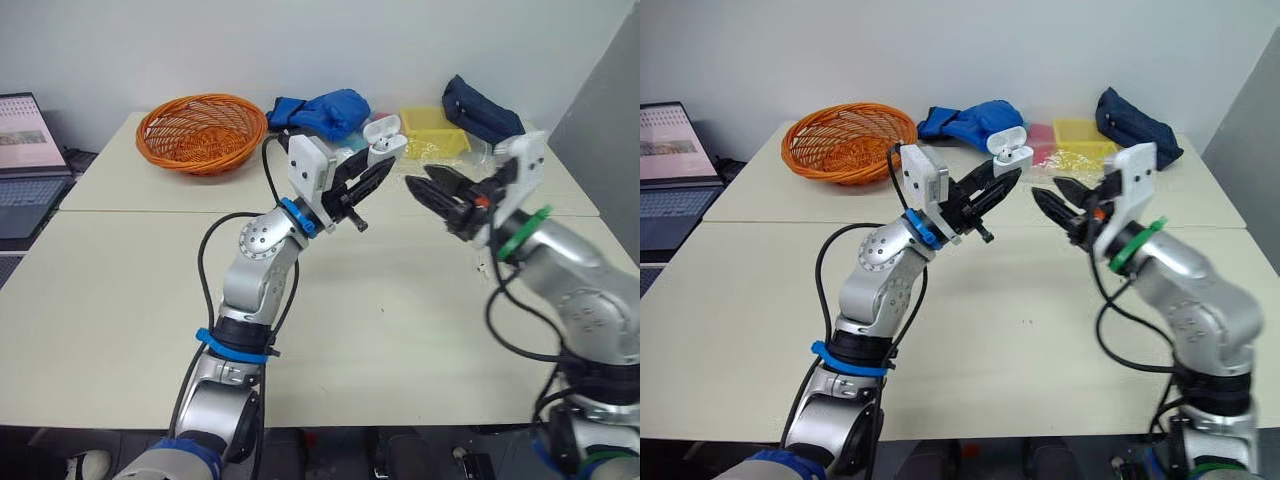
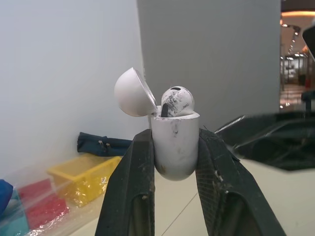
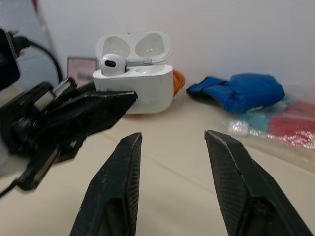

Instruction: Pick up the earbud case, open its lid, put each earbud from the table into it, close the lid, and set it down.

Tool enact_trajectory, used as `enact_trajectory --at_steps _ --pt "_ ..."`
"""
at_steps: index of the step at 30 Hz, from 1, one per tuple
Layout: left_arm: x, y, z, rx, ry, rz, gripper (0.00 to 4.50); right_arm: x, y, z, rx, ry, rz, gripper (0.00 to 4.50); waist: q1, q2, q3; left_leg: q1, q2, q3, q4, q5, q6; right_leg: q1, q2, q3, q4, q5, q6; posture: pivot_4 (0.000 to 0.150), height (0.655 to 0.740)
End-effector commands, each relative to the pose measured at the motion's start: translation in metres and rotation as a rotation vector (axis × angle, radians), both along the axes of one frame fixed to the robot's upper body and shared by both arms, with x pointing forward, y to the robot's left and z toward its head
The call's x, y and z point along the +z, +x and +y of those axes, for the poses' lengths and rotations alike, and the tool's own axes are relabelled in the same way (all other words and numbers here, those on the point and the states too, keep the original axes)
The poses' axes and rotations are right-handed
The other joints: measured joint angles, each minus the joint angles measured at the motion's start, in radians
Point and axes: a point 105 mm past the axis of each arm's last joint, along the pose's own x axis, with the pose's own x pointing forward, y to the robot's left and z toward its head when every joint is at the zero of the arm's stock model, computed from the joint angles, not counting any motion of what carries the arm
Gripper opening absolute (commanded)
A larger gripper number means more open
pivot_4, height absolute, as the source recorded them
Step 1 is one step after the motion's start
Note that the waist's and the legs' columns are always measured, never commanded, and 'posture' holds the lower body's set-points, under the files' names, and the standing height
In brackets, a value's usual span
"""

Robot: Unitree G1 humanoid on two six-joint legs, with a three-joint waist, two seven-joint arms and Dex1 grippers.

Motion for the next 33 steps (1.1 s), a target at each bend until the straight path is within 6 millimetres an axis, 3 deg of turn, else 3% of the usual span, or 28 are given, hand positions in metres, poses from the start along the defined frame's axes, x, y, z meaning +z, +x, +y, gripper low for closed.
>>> enact_trajectory --at_steps 1,4,11,12,15,20,21,33 --pt "0.009 -0.008 0.001 -0.053 0.005 -0.057 0.75 0.010 -0.011 -0.008 0.063 -0.065 0.013 2.07 -0.002 0.000 0.000 0.000 0.000 0.000 0.000 0.000 0.000 0.000 0.000 0.000 0.000 0.000 0.000 0.150 0.7400" --pt "0.006 -0.007 0.006 -0.067 0.044 -0.063 0.75 -0.025 -0.005 -0.044 -0.026 -0.280 0.199 2.07 -0.001 0.000 0.000 0.000 0.000 0.000 0.000 0.000 0.000 0.000 0.000 0.000 0.000 0.000 0.000 0.150 0.7400" --pt "0.000 -0.009 0.010 -0.083 0.087 -0.073 0.75 -0.081 0.011 -0.099 -0.147 -0.496 0.401 2.07 -0.001 0.000 0.000 0.000 -0.001 0.002 0.001 0.000 0.000 0.001 -0.001 0.002 -0.002 0.000 0.001 0.150 0.7400" --pt "0.000 -0.009 0.010 -0.083 0.088 -0.074 0.75 -0.085 0.012 -0.101 -0.138 -0.514 0.409 2.07 -0.002 0.000 0.000 0.000 -0.001 0.002 0.001 0.000 0.000 0.001 -0.001 0.002 -0.002 0.000 0.001 0.150 0.7400" --pt "-0.001 -0.010 0.011 -0.079 0.086 -0.070 0.75 -0.097 0.021 -0.108 -0.179 -0.477 0.492 2.66 -0.007 0.000 0.000 0.001 0.000 0.002 0.000 0.000 0.000 0.000 0.000 0.001 -0.002 0.000 0.001 0.150 0.7400" --pt "-0.005 -0.014 0.013 -0.066 0.089 -0.067 0.75 -0.115 0.044 -0.125 -0.341 -0.411 0.561 4.33 -0.013 0.000 0.000 0.001 0.000 0.002 0.001 0.000 0.000 0.000 0.000 0.002 -0.001 0.000 0.001 0.150 0.7400" --pt "-0.005 -0.014 0.014 -0.059 0.087 -0.064 0.75 -0.116 0.047 -0.126 -0.351 -0.410 0.556 4.47 -0.013 0.000 0.000 0.001 0.000 0.002 0.001 0.000 0.000 0.001 0.000 0.002 -0.001 0.000 0.001 0.150 0.7400" --pt "-0.005 -0.019 0.016 -0.045 0.087 -0.058 0.75 -0.143 0.063 -0.120 -0.385 -0.428 0.541 4.47 -0.011 0.000 0.000 0.001 -0.001 0.002 0.001 0.000 0.000 0.001 0.000 0.002 0.000 0.001 0.001 0.150 0.7400"
